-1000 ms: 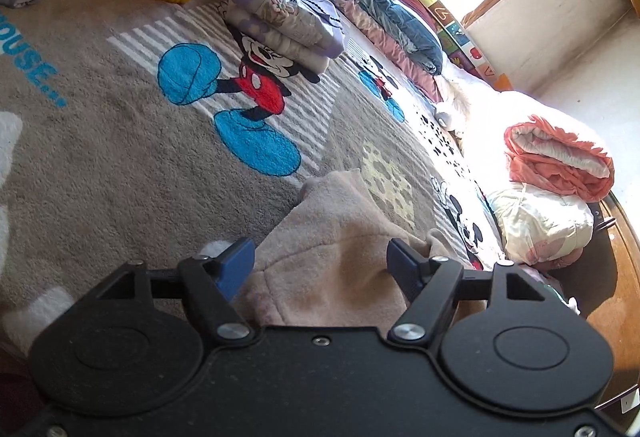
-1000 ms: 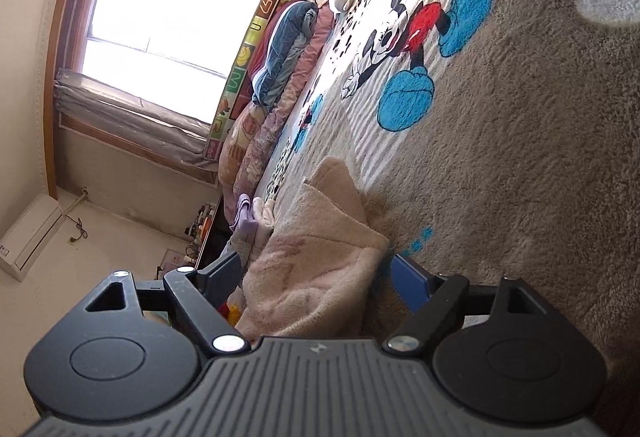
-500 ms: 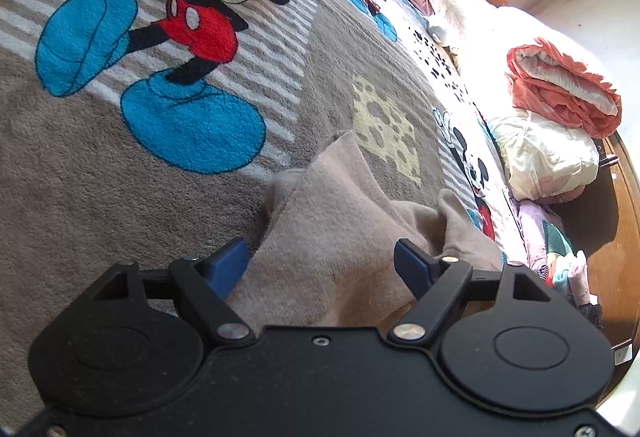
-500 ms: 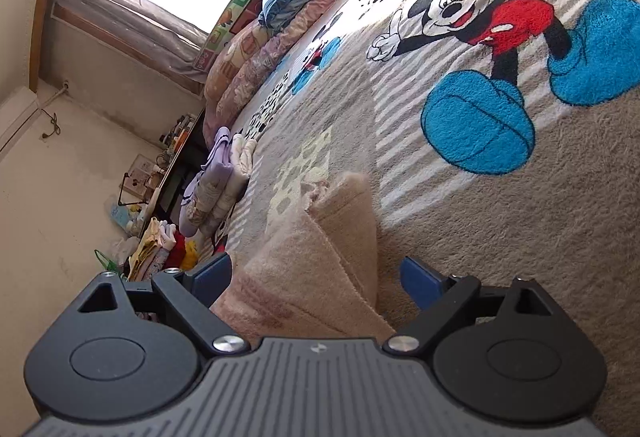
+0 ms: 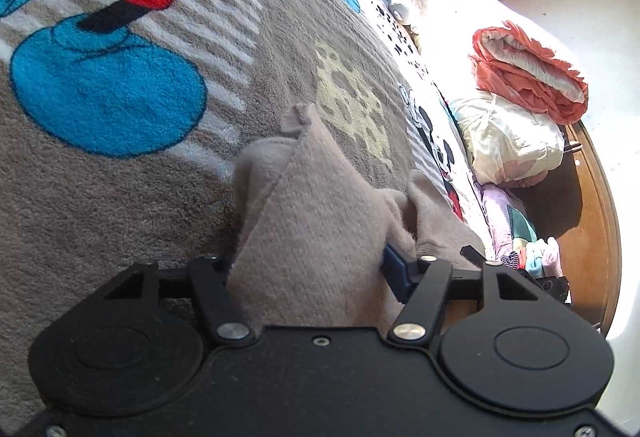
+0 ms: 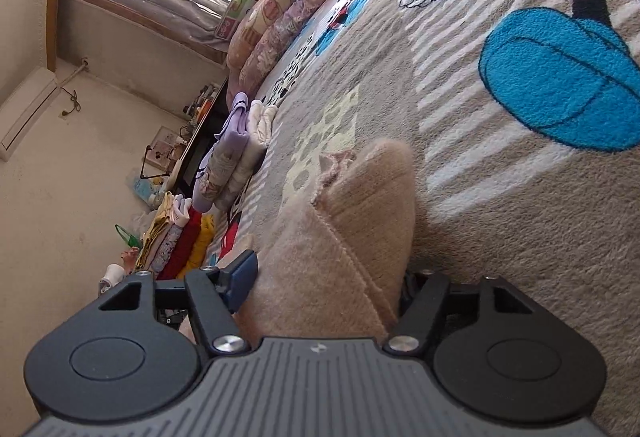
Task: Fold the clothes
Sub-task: 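Lift the sweater with both grippers and shake it out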
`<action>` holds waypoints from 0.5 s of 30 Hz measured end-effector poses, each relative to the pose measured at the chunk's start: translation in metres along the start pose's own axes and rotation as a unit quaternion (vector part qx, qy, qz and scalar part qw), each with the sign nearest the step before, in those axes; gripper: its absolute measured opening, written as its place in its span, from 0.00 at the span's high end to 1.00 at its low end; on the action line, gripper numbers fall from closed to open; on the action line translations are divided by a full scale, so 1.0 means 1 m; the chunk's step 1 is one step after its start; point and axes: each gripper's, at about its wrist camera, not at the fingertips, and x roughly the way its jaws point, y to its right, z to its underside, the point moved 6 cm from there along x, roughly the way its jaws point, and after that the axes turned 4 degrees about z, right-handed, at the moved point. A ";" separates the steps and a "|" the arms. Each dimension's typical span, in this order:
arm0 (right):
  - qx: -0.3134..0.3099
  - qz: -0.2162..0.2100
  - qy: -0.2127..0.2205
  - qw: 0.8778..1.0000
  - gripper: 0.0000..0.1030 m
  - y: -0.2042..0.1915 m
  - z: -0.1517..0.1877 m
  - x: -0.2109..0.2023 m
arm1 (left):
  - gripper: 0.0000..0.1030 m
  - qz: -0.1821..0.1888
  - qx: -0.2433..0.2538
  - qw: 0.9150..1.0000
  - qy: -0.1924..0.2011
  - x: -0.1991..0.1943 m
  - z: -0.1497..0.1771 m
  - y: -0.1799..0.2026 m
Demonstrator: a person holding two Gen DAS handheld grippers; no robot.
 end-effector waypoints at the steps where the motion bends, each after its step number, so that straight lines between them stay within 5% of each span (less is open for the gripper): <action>1: -0.002 -0.007 0.001 1.000 0.58 -0.003 0.001 0.002 | 0.52 0.001 0.004 1.000 0.004 -0.002 0.000 0.001; 6: -0.004 -0.027 0.022 0.999 0.74 -0.024 0.000 -0.002 | 0.63 0.004 0.054 0.998 0.020 -0.013 -0.003 0.029; 15: -0.024 -0.079 0.067 0.994 0.77 -0.083 -0.034 -0.036 | 0.64 0.041 0.103 0.991 0.069 -0.028 -0.045 0.103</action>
